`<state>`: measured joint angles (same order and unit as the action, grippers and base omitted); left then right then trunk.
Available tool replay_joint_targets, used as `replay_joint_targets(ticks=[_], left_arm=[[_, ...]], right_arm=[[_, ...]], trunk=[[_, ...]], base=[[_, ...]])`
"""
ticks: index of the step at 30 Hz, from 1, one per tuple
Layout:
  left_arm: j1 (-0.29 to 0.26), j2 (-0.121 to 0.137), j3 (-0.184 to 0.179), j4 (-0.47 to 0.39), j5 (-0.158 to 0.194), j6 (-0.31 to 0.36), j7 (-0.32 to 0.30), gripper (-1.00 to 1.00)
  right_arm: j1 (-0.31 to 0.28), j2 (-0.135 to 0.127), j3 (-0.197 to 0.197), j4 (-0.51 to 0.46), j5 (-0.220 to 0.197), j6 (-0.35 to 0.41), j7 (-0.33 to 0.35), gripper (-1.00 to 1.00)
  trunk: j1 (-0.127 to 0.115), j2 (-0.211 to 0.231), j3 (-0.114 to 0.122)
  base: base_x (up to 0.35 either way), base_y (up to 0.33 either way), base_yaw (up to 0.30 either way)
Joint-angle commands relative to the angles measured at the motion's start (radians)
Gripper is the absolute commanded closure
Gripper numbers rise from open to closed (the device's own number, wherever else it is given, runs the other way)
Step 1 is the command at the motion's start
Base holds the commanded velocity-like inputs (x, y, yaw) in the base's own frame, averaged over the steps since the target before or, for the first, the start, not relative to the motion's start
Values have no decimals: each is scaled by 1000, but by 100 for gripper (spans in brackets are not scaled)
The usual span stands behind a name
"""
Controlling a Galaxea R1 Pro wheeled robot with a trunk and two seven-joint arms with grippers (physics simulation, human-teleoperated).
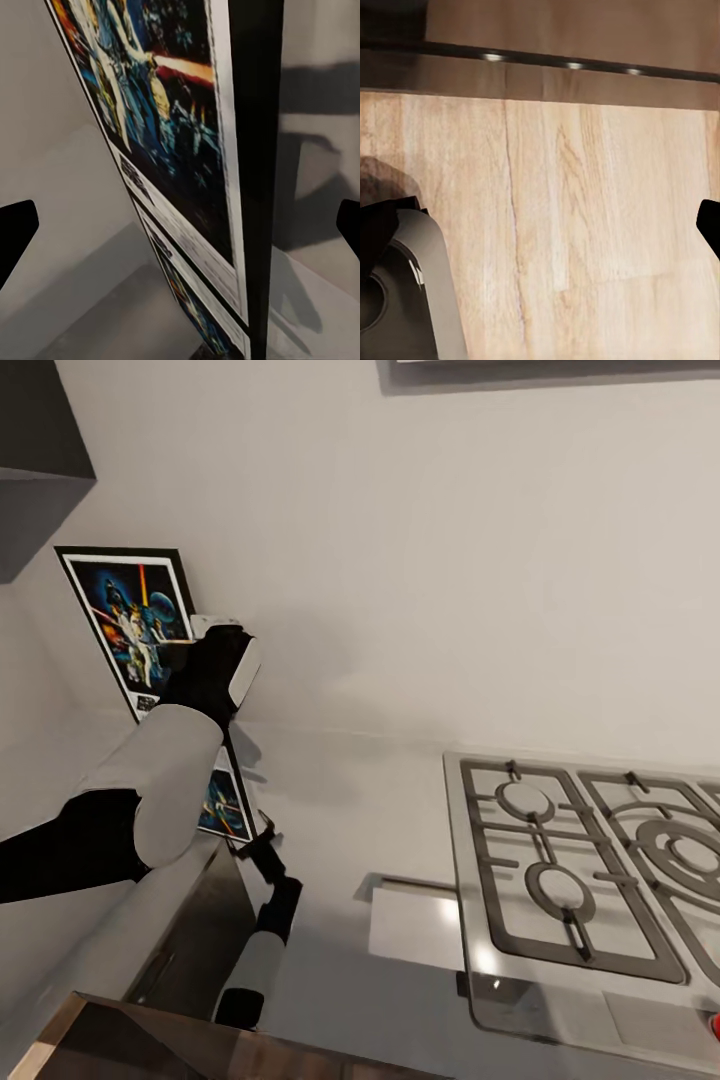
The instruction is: Pick up the poster from the kitchen countertop and hang it on one of the wall nails in the kitchen.
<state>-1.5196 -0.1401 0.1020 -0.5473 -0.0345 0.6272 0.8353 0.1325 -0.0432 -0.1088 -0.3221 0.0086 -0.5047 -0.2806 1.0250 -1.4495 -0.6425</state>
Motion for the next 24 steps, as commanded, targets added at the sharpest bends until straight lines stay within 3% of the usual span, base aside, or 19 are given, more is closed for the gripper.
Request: replay_joint_targets(ticks=[1,24], left_arm=[[-1,-1,4,-1,-4,6,0,-100],[-1,1,7,-16,-4,6,0,-100]], right_arm=[[0,0,-2,-2,1,-1,-1,-100],[1,-3,-2,-2,1,2,1,-100]], trunk=[[0,0,-2],[0,0,-13]], base=[[0,0,0],[0,0,0]])
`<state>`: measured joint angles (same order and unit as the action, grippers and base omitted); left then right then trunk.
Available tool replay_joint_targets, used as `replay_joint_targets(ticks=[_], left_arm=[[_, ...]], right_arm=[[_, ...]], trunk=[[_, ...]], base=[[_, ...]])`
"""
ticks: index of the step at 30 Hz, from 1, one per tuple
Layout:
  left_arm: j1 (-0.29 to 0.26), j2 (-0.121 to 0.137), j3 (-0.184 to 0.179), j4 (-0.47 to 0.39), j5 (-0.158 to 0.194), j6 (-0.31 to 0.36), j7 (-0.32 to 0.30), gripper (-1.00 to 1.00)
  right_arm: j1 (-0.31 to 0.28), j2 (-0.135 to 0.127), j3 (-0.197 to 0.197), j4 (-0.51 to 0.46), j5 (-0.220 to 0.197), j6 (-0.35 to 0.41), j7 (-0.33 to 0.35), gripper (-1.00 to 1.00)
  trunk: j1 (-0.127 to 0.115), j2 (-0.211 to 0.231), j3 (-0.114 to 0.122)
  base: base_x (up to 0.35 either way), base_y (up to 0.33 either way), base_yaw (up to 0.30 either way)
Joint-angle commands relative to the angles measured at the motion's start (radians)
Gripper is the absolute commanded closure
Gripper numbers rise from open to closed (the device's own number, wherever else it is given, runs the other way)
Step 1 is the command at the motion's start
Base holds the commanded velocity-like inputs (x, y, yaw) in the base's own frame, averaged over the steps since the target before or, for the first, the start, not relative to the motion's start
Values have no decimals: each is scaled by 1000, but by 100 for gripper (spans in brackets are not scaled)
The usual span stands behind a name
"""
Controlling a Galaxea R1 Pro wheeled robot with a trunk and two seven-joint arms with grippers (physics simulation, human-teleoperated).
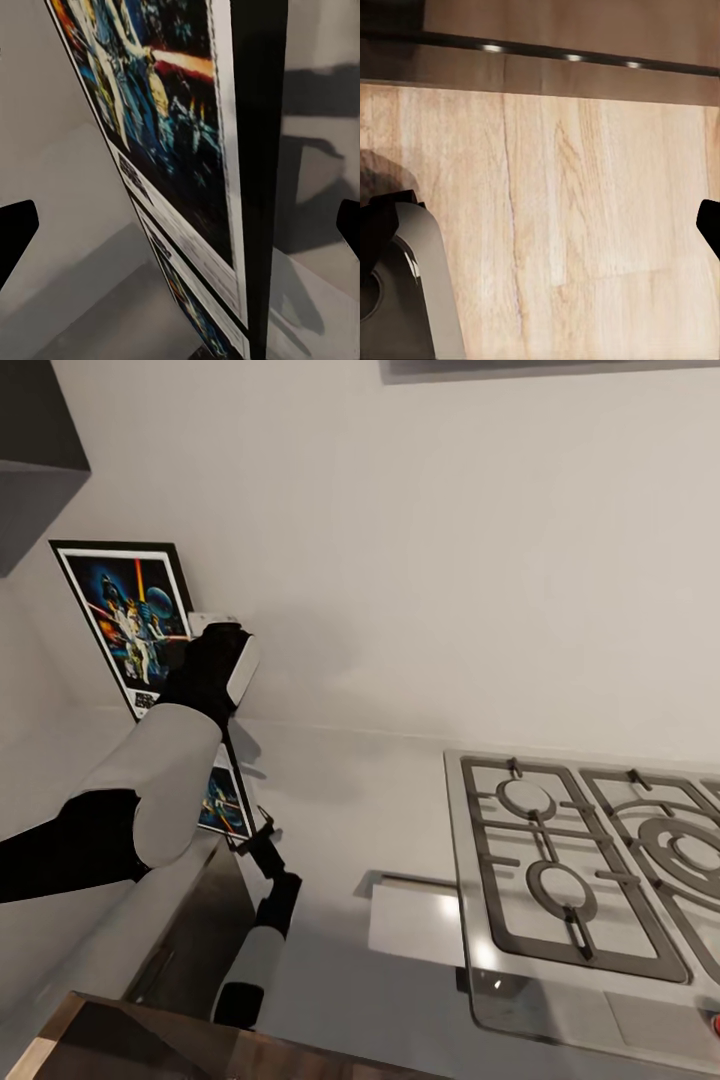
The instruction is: Pick up the poster from the kitchen countertop and hang it on one of the wall nails in the kitchen.
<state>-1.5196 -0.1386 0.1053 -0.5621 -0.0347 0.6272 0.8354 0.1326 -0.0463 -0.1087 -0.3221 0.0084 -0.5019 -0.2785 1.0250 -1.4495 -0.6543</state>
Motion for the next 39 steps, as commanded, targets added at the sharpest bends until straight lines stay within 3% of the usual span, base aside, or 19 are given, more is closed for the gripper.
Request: replay_joint_targets(ticks=[1,39], left_arm=[[-1,-1,4,-4,-4,6,0,-100],[-1,-1,4,-25,-5,7,2,-100]], right_arm=[[0,0,-2,-2,1,-1,-1,-100],[1,0,-2,-2,2,-1,-1,-100]], trunk=[[0,0,-2],[0,0,-62]], base=[[0,0,0],[0,0,0]])
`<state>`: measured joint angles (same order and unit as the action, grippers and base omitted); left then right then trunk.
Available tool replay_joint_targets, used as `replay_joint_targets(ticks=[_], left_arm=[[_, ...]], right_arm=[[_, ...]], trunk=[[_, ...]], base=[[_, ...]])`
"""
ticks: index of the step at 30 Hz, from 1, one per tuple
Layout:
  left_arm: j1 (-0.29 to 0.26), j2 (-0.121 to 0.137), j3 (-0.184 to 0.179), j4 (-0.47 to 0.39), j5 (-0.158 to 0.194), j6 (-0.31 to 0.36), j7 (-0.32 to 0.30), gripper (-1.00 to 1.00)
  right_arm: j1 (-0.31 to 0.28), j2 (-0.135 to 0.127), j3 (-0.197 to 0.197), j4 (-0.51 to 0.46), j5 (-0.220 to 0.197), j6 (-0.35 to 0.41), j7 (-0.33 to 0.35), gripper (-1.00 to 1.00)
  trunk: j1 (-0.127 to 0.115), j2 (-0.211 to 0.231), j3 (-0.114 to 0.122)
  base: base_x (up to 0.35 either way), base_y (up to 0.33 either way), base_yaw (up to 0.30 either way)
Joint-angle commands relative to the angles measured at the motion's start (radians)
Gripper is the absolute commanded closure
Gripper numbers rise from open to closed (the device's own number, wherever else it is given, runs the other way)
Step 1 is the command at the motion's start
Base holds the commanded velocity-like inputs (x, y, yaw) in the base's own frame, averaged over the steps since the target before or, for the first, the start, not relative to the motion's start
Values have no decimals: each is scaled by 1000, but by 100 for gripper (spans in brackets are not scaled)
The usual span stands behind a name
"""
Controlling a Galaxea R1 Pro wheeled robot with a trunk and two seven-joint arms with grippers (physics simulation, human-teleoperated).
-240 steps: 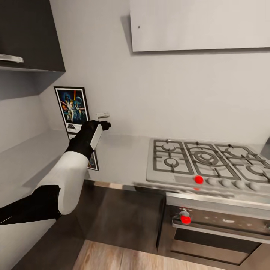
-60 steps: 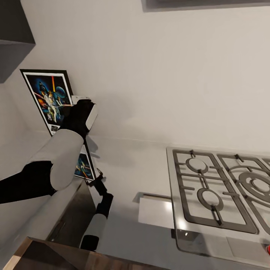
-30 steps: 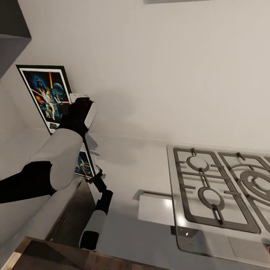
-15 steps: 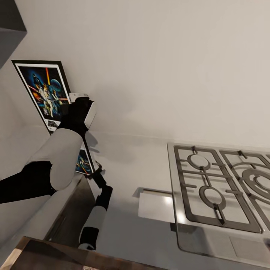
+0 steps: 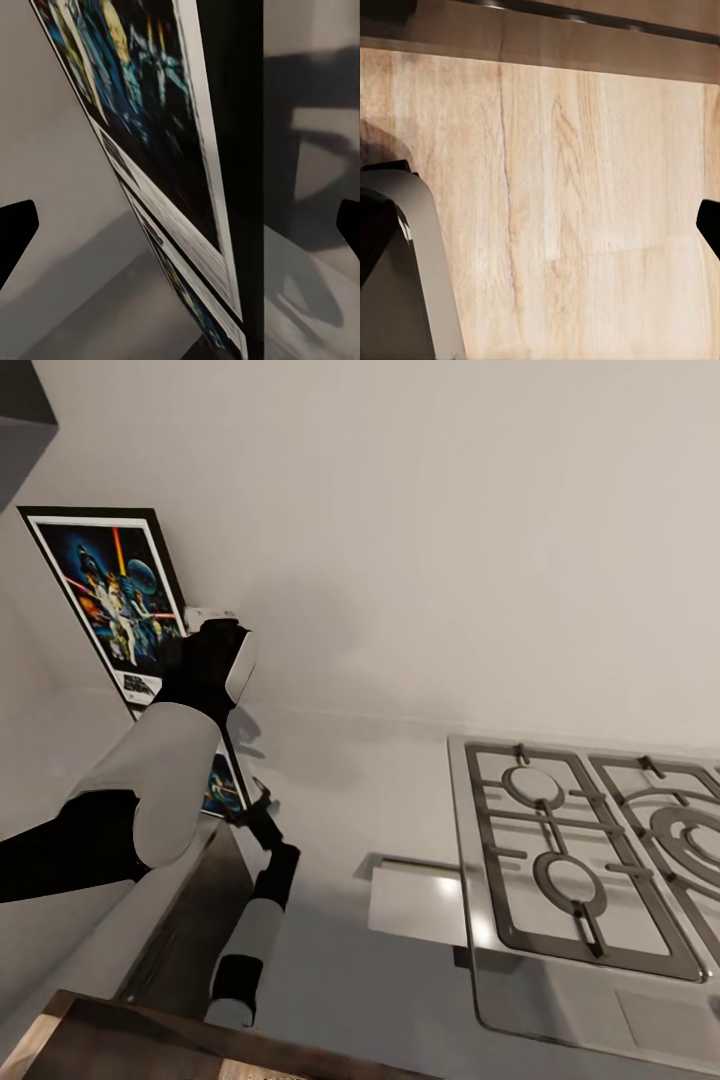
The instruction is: Pick up the poster from the kitchen countertop and hang it on one of the wall nails in the kitchen.
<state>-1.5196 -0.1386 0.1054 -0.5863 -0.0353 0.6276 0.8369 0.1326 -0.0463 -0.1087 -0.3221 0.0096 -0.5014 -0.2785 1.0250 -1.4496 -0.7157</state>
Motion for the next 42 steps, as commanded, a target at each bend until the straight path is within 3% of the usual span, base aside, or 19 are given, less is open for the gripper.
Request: replay_joint_targets(ticks=[1,13,23,42], left_arm=[[-1,-1,4,-1,-4,7,0,-100],[-1,-2,-1,-44,-5,11,0,-100],[-1,-3,-1,-154,-9,14,3,-100],[-1,-3,0,-192,-9,14,4,-100]], right_arm=[[0,0,-2,-2,1,-1,-1,-100],[1,0,-2,-1,1,0,-1,-100],[1,0,-2,-1,1,0,-1,-100],[1,0,-2,-1,1,0,-1,-100]], trunk=[[0,0,-2],[0,0,-21],[0,0,-37],[0,0,-67]], base=[[0,0,0],[0,0,0],[0,0,0],[0,0,0]])
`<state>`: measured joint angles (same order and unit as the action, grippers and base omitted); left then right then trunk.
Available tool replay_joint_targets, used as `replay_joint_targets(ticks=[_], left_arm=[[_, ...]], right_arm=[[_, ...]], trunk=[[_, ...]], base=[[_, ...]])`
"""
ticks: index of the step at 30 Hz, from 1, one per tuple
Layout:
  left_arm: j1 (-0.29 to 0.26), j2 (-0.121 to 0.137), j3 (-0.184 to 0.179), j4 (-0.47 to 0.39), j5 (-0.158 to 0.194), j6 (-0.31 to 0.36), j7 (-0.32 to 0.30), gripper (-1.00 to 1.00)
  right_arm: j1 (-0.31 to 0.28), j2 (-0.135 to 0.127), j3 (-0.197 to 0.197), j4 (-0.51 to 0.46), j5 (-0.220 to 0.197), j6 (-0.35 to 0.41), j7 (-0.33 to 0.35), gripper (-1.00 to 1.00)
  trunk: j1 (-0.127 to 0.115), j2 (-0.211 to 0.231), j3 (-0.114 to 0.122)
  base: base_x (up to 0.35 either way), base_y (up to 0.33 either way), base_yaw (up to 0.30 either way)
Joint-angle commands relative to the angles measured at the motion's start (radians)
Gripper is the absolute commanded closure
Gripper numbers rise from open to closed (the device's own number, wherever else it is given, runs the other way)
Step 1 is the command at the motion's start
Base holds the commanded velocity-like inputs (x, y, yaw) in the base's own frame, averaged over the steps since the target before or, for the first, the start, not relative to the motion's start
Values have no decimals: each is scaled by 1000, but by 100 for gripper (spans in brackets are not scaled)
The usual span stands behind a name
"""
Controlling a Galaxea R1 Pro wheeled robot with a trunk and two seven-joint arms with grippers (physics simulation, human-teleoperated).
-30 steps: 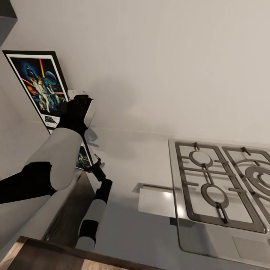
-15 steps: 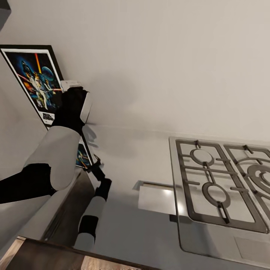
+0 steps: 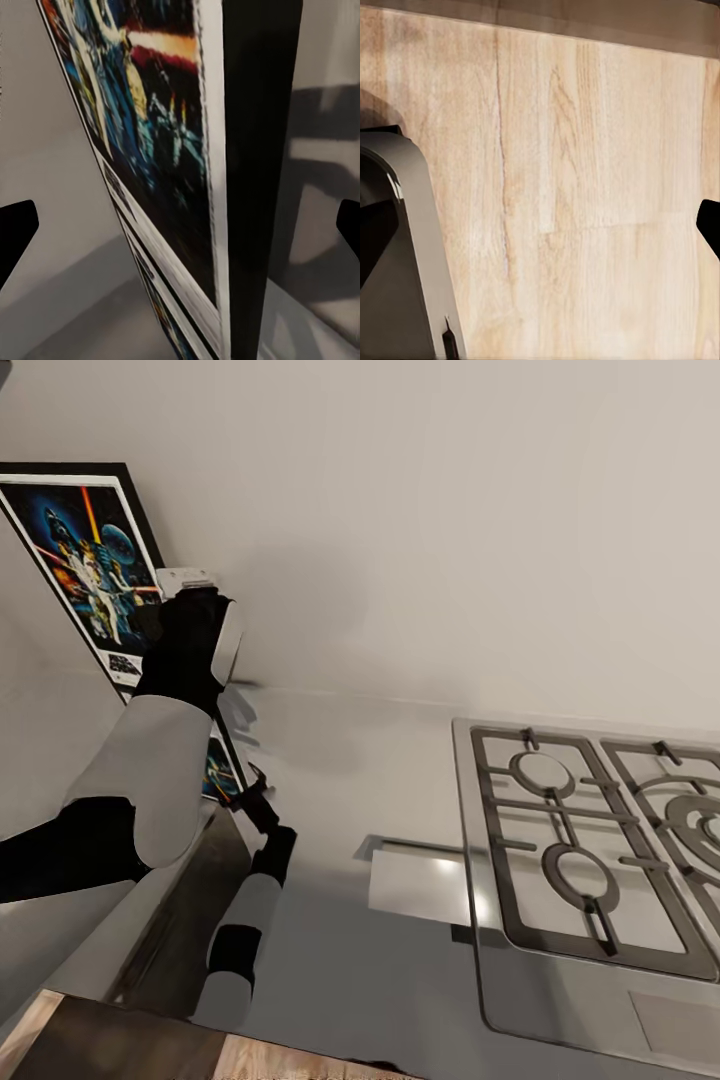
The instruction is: Pick up the poster from the kitchen countertop and hang it on one of the wall nails in the kitchen.
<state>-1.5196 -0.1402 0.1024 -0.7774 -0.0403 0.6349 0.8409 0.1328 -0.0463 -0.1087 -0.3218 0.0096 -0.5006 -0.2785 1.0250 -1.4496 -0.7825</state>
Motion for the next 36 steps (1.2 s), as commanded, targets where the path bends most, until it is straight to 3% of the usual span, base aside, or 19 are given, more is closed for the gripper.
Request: replay_joint_targets(ticks=[1,36], left_arm=[[-1,-1,2,-5,-4,7,0,-100],[-1,-1,2,-27,-4,8,0,-100]], right_arm=[[1,0,-2,-1,1,-1,-1,-100],[0,0,-2,-1,1,-2,-1,-100]], trunk=[[0,0,-2],[0,0,-49]], base=[[0,0,0],[0,0,3]])
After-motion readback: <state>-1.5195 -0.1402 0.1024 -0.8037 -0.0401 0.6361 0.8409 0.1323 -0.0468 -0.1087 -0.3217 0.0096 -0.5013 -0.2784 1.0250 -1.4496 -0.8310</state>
